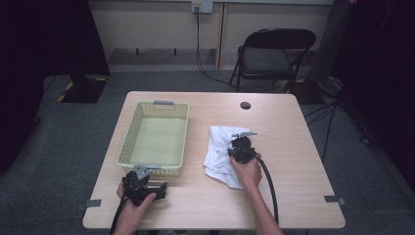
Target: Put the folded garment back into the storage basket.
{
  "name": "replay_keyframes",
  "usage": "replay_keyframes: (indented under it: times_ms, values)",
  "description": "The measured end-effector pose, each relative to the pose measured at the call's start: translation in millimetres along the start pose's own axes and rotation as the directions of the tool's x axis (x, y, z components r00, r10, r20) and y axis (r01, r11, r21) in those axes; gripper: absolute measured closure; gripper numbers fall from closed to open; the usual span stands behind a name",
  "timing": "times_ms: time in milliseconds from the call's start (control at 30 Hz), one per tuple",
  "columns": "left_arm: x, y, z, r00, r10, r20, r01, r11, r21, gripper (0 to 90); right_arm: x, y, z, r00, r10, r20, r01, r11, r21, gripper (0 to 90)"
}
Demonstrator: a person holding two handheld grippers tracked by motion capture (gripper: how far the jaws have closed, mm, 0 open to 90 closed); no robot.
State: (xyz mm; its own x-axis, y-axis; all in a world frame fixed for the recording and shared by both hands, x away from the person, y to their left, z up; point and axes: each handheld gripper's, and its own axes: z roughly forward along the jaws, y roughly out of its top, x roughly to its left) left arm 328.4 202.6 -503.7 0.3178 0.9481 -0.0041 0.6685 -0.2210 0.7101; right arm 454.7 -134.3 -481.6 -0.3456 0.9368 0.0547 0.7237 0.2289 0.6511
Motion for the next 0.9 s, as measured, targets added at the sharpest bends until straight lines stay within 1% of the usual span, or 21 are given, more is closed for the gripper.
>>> replay_keyframes:
  times_ms: [33,67,167,200,267,300,367,467,567,667,700,900]
  values:
    - [0.1,0.0,0.0,1.0,0.001,0.001,-0.001,1.0,0.0,0.0,-0.4,0.1,-0.6,1.0,0.007,0.001,-0.007,1.0,-0.006,82.0]
    - [0.1,0.0,0.0,1.0,0.001,0.001,-0.001,1.0,0.0,0.0,-0.4,0.1,-0.6,1.0,0.007,0.001,-0.007,1.0,-0.006,82.0]
    - [0.2,0.0,0.0,1.0,0.002,0.002,-0.002,1.0,0.0,0.0,1.6,-0.7,-3.1,0.9999,-0.008,0.012,0.009,1.0,-0.027,83.4]
    - [0.2,0.0,0.0,1.0,0.002,0.003,-0.002,1.0,0.0,0.0,1.6,-0.7,-3.1,0.9999,-0.008,0.012,0.009,1.0,-0.027,83.4]
    - [0.2,0.0,0.0,1.0,0.002,0.003,-0.002,1.0,0.0,0.0,-0.1,-1.0,-5.0,1.0,0.003,0.002,-0.003,0.999,-0.037,83.4]
    - [0.2,0.0,0.0,1.0,0.002,0.003,-0.002,1.0,0.0,0.0,-1.5,-0.8,-7.6,0.9999,0.016,-0.001,-0.016,0.999,-0.051,83.4]
    - [0.3,0.0,0.0,1.0,0.003,0.003,-0.003,1.0,0.0,0.0,-1.6,-0.7,-9.6,0.9999,0.016,-0.002,-0.016,0.998,-0.059,83.4]
    - [0.2,0.0,0.0,1.0,0.002,0.003,-0.002,1.0,0.0,0.0,-2.0,0.6,-15.6,0.9997,0.018,-0.017,-0.019,0.997,-0.073,83.6]
    - [0.3,0.0,0.0,1.0,0.003,0.003,-0.003,1.0,0.0,0.0,-4.0,1.6,-24.2,0.999,0.027,-0.034,-0.03,0.995,-0.096,83.7]
    - [0.3,0.0,0.0,1.0,0.003,0.003,-0.003,1.0,0.0,0.0,-4.5,2.3,-28.0,0.9987,0.032,-0.04,-0.036,0.994,-0.104,83.7]
    - [0.3,0.0,0.0,1.0,0.003,0.003,-0.003,1.0,0.0,0.0,-5.3,3.0,-31.4,0.9981,0.036,-0.049,-0.041,0.992,-0.116,83.7]
    - [0.3,0.0,-0.1,1.0,0.003,0.003,-0.003,1.0,0.0,0.0,-6.7,4.1,-38.5,0.9973,0.044,-0.059,-0.052,0.99,-0.133,83.8]
